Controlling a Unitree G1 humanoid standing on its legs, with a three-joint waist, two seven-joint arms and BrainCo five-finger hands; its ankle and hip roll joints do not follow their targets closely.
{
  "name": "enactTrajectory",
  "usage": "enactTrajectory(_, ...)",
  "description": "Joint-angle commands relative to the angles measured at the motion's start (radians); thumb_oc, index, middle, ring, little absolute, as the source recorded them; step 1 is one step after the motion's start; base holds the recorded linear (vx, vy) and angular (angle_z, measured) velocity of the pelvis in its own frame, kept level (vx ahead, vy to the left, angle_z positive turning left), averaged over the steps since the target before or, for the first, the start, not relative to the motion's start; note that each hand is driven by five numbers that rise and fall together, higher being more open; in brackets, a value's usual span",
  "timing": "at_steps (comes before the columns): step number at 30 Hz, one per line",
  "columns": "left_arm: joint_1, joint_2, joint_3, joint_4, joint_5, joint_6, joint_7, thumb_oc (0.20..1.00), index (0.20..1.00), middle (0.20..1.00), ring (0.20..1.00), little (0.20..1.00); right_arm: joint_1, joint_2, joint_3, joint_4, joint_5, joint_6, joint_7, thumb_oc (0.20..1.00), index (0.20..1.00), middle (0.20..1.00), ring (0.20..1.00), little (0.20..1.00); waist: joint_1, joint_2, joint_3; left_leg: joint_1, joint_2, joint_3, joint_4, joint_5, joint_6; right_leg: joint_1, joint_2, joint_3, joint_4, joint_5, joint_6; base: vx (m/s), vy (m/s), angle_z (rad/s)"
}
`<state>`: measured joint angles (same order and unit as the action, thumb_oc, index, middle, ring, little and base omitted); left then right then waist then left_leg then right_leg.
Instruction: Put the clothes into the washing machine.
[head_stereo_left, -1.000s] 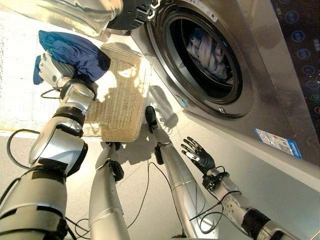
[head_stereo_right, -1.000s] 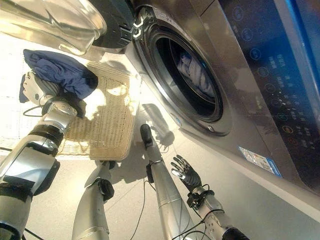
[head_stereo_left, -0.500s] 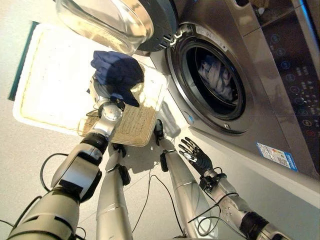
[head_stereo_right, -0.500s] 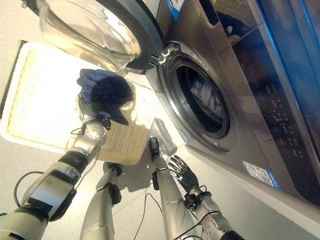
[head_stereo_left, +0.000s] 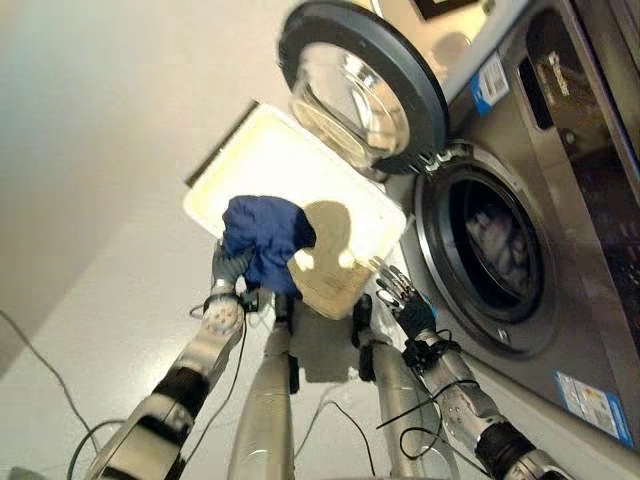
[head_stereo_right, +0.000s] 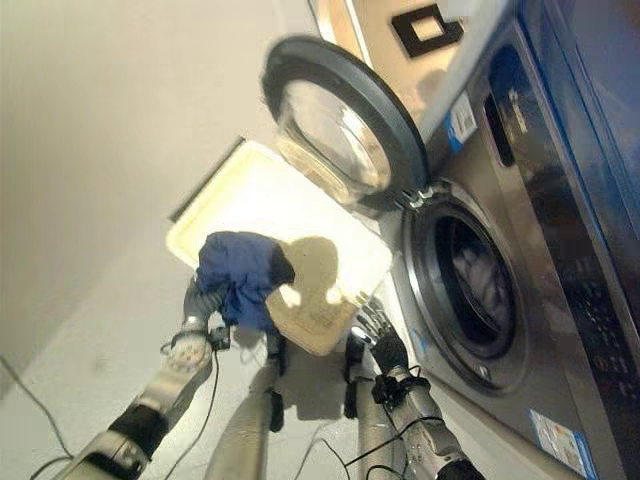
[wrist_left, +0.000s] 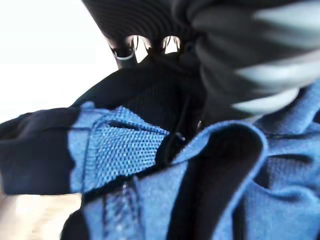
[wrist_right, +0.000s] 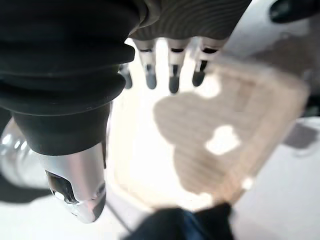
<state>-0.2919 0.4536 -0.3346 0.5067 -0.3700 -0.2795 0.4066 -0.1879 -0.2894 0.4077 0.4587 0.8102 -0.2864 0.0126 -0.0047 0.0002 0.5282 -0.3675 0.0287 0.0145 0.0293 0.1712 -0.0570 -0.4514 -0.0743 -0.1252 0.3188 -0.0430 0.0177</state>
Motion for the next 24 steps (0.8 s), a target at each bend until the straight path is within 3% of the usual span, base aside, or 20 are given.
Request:
enactTrajectory(1,-0.062,-0.015,0.023,-0.067,-0.031,-0.071,-0.103,0.2,0.2,0.2,0.2,0.2,0.048,-0.005,-0.028,-0.082,-0.048,0.004,-0.001,1.0,1.0,1.0,1.0,1.0,-0.015,0.014,-0.008,0.057,-0.091,0.011,0.068,-0.144,0.023,0.089,0.033,-0.016,-0.138,0.051,0.059,0.0,0.039,0.08)
enactTrajectory(3,0.001,0.0,-0.003,-0.145,0.021,-0.046,-0.208,0.2,0.2,0.2,0.2,0.2,0.054,-0.01,-0.05,-0.078,-0.078,0.0,0.016,1.0,1.0,1.0,1.0,1.0,-0.001,0.032,-0.008,0.146,-0.088,0.004,0.025,-0.136,0.019,0.187,0.02,-0.038,-0.156,0.038,0.061,0.0,0.022,0.05)
enactTrajectory(4,0.001,0.0,-0.003,-0.145,0.021,-0.046,-0.208,0.2,0.2,0.2,0.2,0.2,0.054,-0.01,-0.05,-0.078,-0.078,0.0,0.016,1.0,1.0,1.0,1.0,1.0,-0.001,0.032,-0.008,0.146,-0.088,0.004,0.025,-0.136,0.019,0.187,0.02,-0.038,-0.156,0.038,0.061,0.02,0.03,0.14)
enactTrajectory(5,0.031,0.026,-0.03,-0.178,0.007,-0.031,-0.335,0.2,0.2,0.2,0.2,0.2,0.052,-0.018,-0.048,-0.071,-0.095,0.011,0.037,1.0,1.0,1.0,1.0,1.0,0.004,0.048,-0.046,0.19,-0.086,0.003,-0.006,-0.131,0.015,0.239,0.014,-0.055,-0.175,0.028,0.059,0.01,0.027,0.18)
enactTrajectory(12,0.075,0.049,-0.094,-0.237,0.019,0.048,-0.518,0.2,0.2,0.2,0.2,0.2,0.063,-0.044,-0.001,-0.067,-0.186,0.062,0.12,1.0,1.0,1.0,1.0,1.0,0.002,0.063,-0.141,0.276,-0.092,0.007,-0.027,-0.143,0.02,0.344,0.008,-0.068,-0.208,0.01,0.054,0.05,0.018,0.1)
enactTrajectory(20,0.079,0.059,-0.129,-0.248,0.063,0.096,-0.557,0.2,0.2,0.2,0.2,0.2,0.041,-0.095,0.096,-0.119,-0.367,0.112,0.172,1.0,1.0,1.0,1.0,1.0,0.01,0.053,-0.226,0.349,-0.093,0.002,-0.054,-0.15,0.022,0.424,0.013,-0.07,-0.253,0.018,0.062,0.08,-0.029,0.01)
enactTrajectory(24,0.076,0.056,-0.138,-0.253,0.095,0.116,-0.523,0.2,0.2,0.2,0.2,0.2,0.03,-0.108,0.124,-0.158,-0.359,0.138,0.223,1.0,1.0,1.0,1.0,1.0,0.013,0.042,-0.244,0.365,-0.091,0.009,-0.053,-0.158,0.025,0.444,0.016,-0.071,-0.269,0.02,0.063,0.07,-0.033,0.02)
